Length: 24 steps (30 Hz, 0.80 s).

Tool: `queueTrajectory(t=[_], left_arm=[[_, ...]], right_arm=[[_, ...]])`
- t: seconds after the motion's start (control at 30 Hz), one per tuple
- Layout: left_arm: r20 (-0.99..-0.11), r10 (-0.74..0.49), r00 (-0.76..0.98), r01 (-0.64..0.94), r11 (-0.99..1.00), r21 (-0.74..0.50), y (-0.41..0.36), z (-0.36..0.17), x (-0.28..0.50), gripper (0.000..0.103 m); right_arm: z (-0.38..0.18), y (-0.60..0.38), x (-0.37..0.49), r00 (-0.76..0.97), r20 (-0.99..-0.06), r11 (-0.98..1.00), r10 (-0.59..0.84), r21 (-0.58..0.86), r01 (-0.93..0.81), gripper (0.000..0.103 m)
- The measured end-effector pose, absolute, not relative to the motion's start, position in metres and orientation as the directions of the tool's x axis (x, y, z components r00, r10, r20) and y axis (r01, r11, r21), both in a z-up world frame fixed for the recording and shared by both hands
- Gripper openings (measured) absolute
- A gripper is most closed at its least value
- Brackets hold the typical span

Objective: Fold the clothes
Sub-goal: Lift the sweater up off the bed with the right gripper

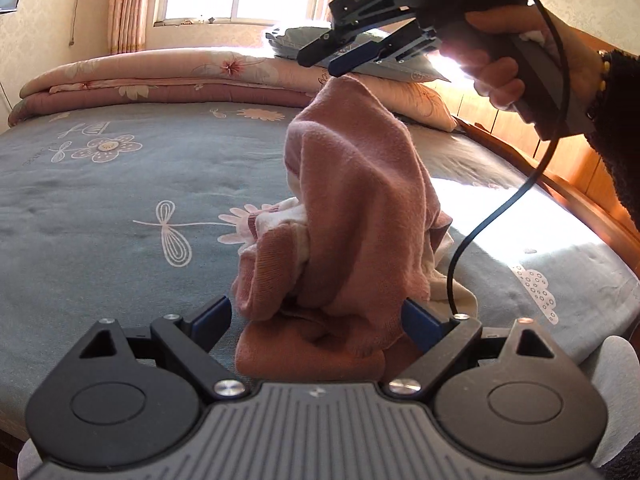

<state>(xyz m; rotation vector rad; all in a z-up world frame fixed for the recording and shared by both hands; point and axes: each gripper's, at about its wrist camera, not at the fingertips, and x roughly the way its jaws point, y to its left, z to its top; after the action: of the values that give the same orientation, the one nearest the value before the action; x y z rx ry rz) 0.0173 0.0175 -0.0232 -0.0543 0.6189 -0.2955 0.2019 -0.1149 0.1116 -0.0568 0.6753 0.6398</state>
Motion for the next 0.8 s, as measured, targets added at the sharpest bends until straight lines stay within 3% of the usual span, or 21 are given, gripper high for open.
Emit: queueTrajectory(t=[0.23, 0.4, 0.67, 0.8], left_arm=[[-0.589, -0.274, 0.761, 0.272, 0.958, -0.094, 0.006, -0.03, 0.023, 0.092], [-0.606, -0.264, 0.75, 0.277, 0.958, -0.074, -0.003, -0.033, 0.025, 0.092], [-0.609, -0.263, 0.748, 0.295, 0.954, -0.049, -0.017, -0.03, 0.016, 0.092], [-0.608, -0.254, 0.752, 0.287, 0.957, -0.046, -0.014, -0.028, 0.008, 0.092]], right_arm=[[0.093, -0.187, 0.142, 0.611, -0.578, 0.819, 0.54, 0.196, -0.539, 0.052], [0.053, -0.233, 0.096, 0.565, -0.579, 0.802, 0.588, 0.33, -0.498, 0.061], [-0.01, -0.217, 0.079, 0.449, -0.56, 0.717, 0.696, 0.522, -0.461, 0.066], [-0.02, -0.192, 0.084, 0.48, -0.56, 0.737, 0.675, 0.493, -0.462, 0.068]])
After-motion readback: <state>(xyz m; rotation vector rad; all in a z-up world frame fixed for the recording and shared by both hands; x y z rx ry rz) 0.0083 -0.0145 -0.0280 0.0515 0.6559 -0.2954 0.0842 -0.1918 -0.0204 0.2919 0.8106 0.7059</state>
